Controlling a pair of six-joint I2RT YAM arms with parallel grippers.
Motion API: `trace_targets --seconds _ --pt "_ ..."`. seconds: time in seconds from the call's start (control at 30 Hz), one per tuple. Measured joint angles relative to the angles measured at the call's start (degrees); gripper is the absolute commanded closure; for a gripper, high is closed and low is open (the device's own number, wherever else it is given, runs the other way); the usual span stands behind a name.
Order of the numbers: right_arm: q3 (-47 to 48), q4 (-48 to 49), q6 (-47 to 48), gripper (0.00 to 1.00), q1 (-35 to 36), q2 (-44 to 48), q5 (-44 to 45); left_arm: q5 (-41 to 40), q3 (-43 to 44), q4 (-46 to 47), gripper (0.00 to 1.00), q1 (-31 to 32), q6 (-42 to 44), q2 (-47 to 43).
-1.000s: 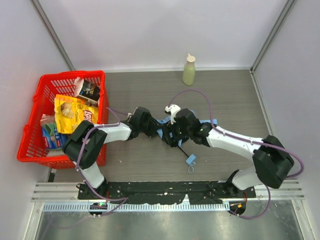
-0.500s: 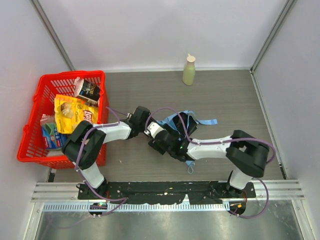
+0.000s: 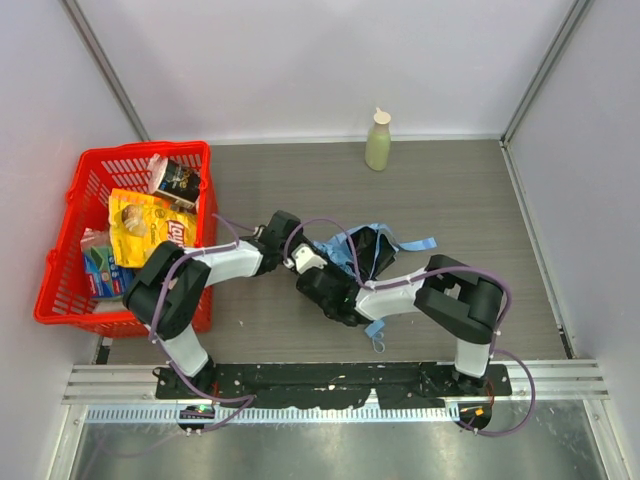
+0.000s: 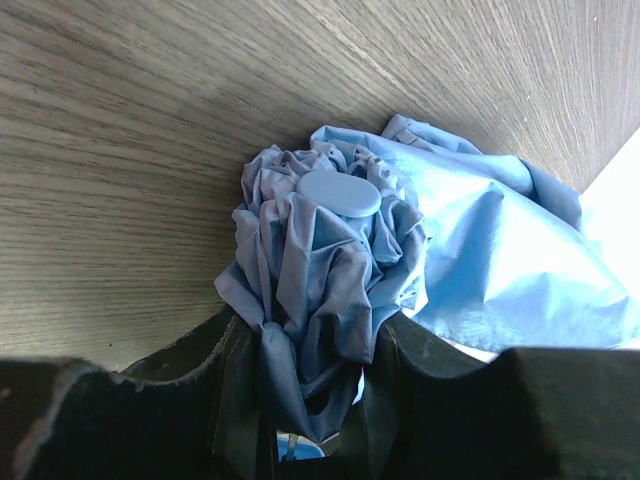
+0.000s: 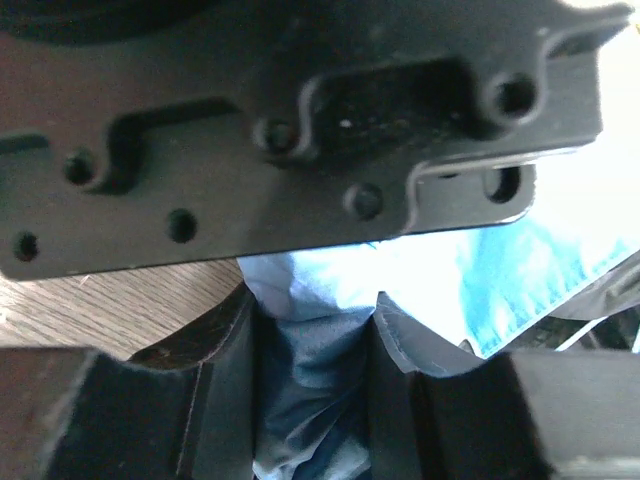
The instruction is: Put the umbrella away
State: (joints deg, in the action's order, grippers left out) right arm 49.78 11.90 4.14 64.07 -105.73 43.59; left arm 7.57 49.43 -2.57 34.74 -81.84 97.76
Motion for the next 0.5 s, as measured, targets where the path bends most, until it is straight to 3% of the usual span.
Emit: trace_targets --seconds 0.07,0.1,0.23,0.33,0.4,0.5 --pt "-0.3 0.0 -1.0 0.99 -0.6 0.5 -1.9 -0.1 0.0 -0.1 1.0 0.0 0.0 -0.1" --pt "-0.6 0.0 -1.7 0.99 -1.3 1.2 -4.1 -0.4 0.0 -0.2 0.95 0.0 0.2 -0.2" --pt "-4.0 3.3 -5.2 0.99 -5.6 4.9 -17.1 -1.6 -0.9 -0.7 0.56 0.0 1.1 -1.9" --pt "-6.5 7.3 -8.1 0.99 -9.9 7.1 -30.0 -2.9 -2.6 -1.4 0.36 0.0 1.8 -4.4" --pt "-7.7 9.8 -10.6 0.99 -13.2 7.8 -38.9 -3.8 -4.3 -1.9 0.03 0.0 2.9 -6.4" --pt "-8.7 13.0 -14.4 0.99 -17.5 7.8 -50.4 -4.3 -6.8 -2.5 0.0 0.0 3.8 -9.4"
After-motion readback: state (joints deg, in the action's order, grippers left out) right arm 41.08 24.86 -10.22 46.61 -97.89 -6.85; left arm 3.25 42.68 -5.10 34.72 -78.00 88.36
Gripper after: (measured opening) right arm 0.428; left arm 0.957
